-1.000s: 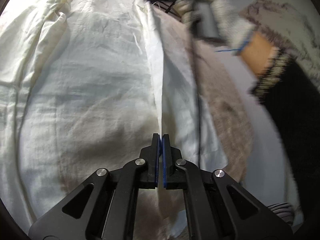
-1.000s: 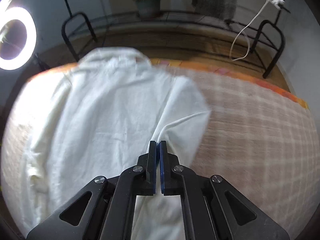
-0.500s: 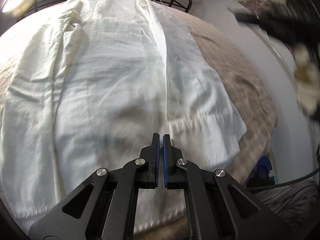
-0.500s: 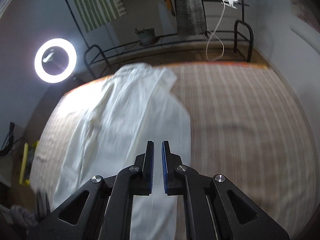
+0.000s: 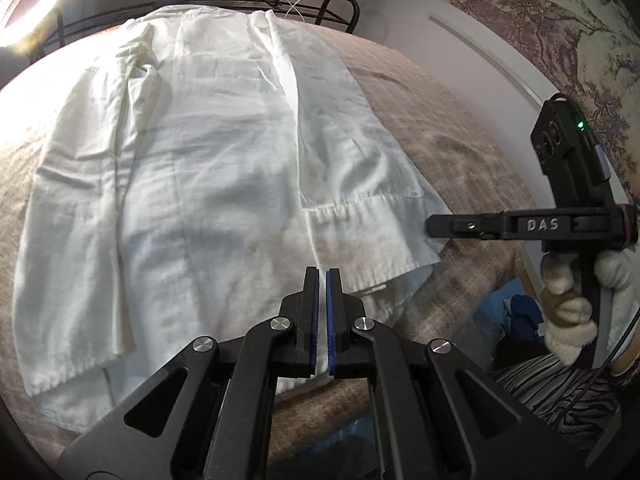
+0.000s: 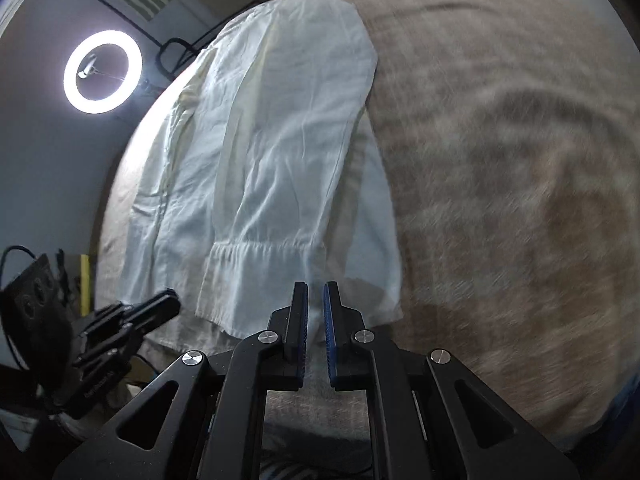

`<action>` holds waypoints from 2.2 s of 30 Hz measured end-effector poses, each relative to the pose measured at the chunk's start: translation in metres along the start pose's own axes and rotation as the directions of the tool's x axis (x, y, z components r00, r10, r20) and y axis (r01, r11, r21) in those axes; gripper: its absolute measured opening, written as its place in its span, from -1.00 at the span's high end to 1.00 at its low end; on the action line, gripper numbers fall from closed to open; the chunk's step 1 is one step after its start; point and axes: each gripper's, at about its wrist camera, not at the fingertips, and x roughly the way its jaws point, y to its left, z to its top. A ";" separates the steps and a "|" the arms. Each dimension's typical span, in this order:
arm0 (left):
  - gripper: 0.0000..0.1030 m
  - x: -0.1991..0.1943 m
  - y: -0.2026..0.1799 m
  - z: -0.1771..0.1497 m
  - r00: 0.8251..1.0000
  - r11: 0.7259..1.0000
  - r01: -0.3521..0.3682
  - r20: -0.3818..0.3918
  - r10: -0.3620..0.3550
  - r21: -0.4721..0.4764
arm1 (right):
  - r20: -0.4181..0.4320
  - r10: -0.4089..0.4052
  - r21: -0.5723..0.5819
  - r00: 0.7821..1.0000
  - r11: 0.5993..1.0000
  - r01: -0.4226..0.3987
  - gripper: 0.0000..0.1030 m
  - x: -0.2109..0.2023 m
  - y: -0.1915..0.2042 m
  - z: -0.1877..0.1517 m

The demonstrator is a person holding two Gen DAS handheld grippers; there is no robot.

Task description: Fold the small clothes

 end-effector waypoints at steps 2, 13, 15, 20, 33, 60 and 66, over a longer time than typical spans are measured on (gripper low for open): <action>1.00 -0.001 -0.004 -0.002 1.000 1.000 0.003 0.006 -0.003 0.000 | -0.004 0.021 0.004 1.000 1.000 -0.021 0.81 0.005 -0.001 0.000; 1.00 -0.002 -0.001 0.004 0.999 1.000 -0.001 0.036 0.002 -0.026 | 0.061 0.116 0.053 0.991 0.991 -0.120 0.27 -0.002 -0.015 -0.003; 1.00 0.000 0.000 0.005 0.999 1.000 -0.003 0.033 0.004 -0.026 | 0.041 0.106 0.047 0.994 0.993 -0.107 0.29 0.004 -0.014 -0.006; 1.00 0.003 -0.005 0.006 0.999 1.000 -0.008 0.032 0.008 -0.007 | 0.023 0.077 0.009 0.997 0.997 -0.078 0.95 0.007 -0.001 -0.007; 1.00 0.005 -0.038 0.015 0.998 0.995 -0.018 0.067 0.011 0.096 | 0.036 -0.075 -0.081 0.997 0.994 0.078 0.92 0.000 0.009 -0.012; -0.05 0.095 -0.139 0.021 0.995 0.955 -0.087 -0.026 0.099 0.284 | 0.403 0.030 0.166 0.915 0.980 -0.106 0.92 -0.127 -0.064 0.012; 0.90 0.093 -0.129 0.022 0.994 0.949 -0.109 0.010 0.111 0.294 | 0.398 0.043 0.147 0.916 0.983 -0.110 0.92 -0.119 -0.059 0.028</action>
